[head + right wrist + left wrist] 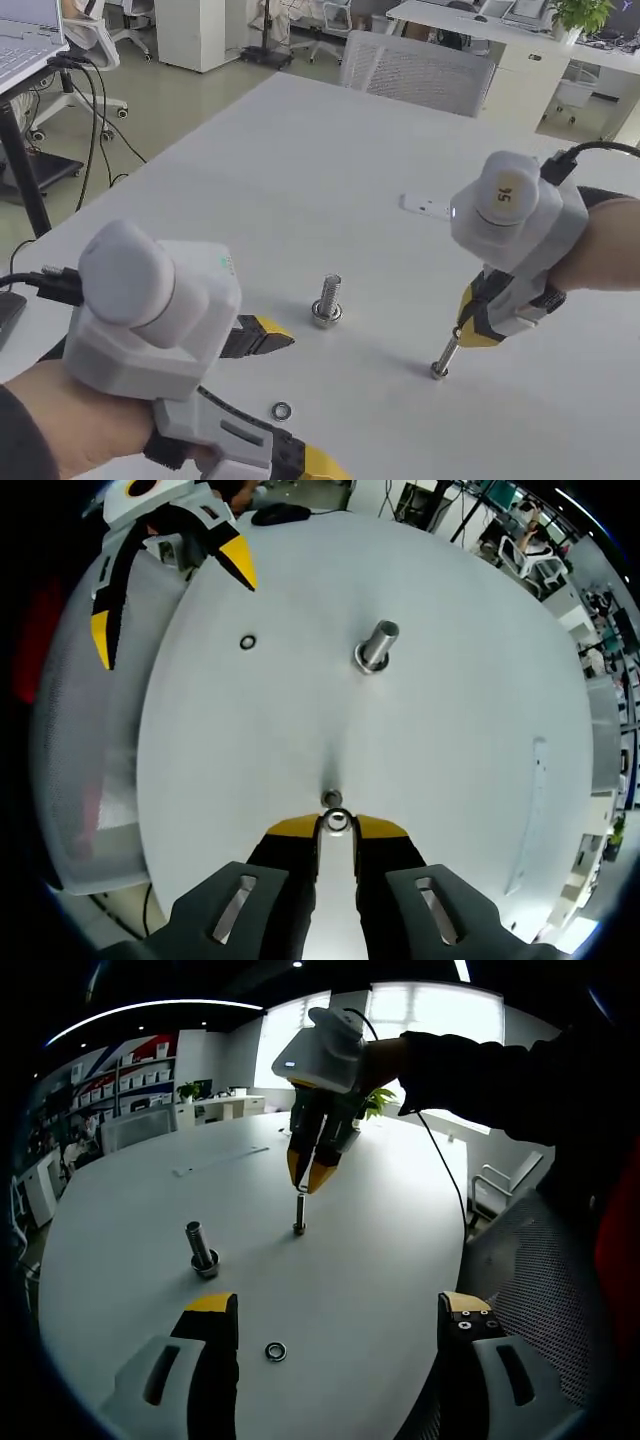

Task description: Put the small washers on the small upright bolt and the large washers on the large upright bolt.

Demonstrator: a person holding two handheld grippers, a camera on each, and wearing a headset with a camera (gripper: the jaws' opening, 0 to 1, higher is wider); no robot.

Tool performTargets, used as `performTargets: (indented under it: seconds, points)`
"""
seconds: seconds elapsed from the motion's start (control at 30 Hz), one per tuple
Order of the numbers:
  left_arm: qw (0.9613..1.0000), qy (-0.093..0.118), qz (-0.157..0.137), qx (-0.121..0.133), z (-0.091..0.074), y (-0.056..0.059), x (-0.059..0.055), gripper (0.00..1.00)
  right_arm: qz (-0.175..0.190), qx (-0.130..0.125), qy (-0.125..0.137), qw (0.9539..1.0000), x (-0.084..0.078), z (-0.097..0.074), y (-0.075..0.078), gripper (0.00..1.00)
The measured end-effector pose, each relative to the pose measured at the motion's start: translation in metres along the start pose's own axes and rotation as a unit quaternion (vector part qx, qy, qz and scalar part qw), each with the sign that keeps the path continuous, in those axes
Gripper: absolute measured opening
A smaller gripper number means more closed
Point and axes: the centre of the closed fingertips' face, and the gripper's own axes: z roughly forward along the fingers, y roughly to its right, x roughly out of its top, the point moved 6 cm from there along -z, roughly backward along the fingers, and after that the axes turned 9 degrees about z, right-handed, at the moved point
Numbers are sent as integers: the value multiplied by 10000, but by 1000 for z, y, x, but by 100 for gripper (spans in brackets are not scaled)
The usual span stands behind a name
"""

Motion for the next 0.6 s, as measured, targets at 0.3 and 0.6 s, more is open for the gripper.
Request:
performTargets:
  seconds: [0.3,0.6]
  points:
    - [10000,-16,-9,3,0,0,0,81,-11,48,-20,10000,0,6,0,14]
    - [10000,-28,-20,-4,0,0,-2,81,15,77,-40,10000,-1,10,-1,14]
